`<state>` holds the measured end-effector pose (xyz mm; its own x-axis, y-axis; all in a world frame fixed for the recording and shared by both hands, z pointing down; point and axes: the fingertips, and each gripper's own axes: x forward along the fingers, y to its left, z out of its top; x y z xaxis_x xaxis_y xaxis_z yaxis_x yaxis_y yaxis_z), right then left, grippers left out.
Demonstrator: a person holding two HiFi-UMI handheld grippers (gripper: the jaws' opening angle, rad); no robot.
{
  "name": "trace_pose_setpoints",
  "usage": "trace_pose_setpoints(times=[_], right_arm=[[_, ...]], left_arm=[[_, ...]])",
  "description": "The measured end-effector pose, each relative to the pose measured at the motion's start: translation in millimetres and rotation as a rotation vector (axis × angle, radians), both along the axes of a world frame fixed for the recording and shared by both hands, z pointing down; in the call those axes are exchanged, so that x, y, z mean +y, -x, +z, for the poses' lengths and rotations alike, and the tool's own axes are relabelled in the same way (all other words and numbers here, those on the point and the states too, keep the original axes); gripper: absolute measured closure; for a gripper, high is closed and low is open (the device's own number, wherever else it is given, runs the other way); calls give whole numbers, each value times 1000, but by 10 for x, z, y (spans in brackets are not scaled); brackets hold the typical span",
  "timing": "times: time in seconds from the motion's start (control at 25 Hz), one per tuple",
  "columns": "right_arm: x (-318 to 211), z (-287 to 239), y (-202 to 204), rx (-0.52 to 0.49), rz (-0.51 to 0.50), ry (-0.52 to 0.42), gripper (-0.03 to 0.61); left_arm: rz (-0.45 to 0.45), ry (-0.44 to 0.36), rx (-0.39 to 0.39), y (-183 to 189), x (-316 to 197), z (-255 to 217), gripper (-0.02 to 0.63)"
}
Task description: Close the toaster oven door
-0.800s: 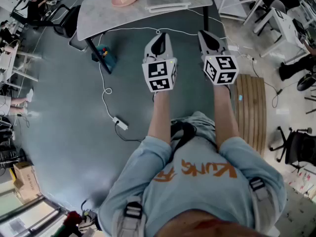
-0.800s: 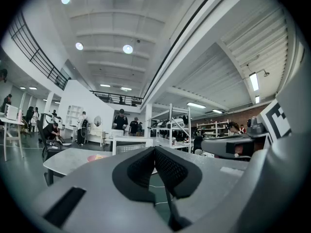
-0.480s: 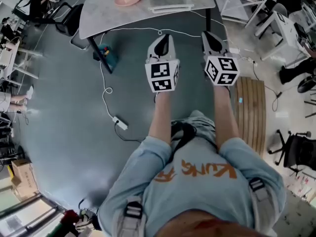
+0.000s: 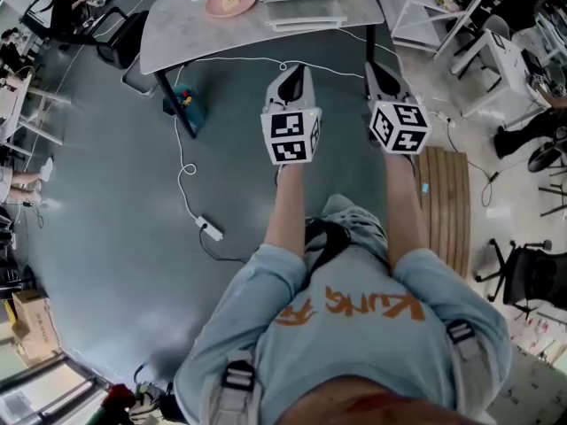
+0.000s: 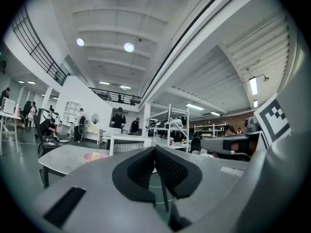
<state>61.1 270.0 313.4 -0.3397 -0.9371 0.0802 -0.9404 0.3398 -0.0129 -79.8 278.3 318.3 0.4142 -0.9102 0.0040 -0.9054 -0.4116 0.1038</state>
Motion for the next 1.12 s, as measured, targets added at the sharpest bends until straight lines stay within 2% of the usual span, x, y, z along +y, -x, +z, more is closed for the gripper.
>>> trace_pose_setpoints(times=[0.32, 0.52, 0.64, 0.8, 1.12], right_arm=[[-279, 1, 84, 12, -26, -9, 580], [-620, -44, 3, 9, -26, -41, 580], [-953, -93, -80, -3, -25, -70, 580], [-1614, -6, -149, -14, -23, -64, 580], [-3297, 468, -380, 63, -82, 3, 580]], left_arm=[[-21, 2, 16, 123, -259, 51, 612], [-96, -21, 42, 413, -597, 17, 612], [-119, -41, 44, 466, -892, -4, 611], [-105, -23, 25, 359, -1545, 89, 612], [-154, 69, 55, 73, -3193, 597, 611]])
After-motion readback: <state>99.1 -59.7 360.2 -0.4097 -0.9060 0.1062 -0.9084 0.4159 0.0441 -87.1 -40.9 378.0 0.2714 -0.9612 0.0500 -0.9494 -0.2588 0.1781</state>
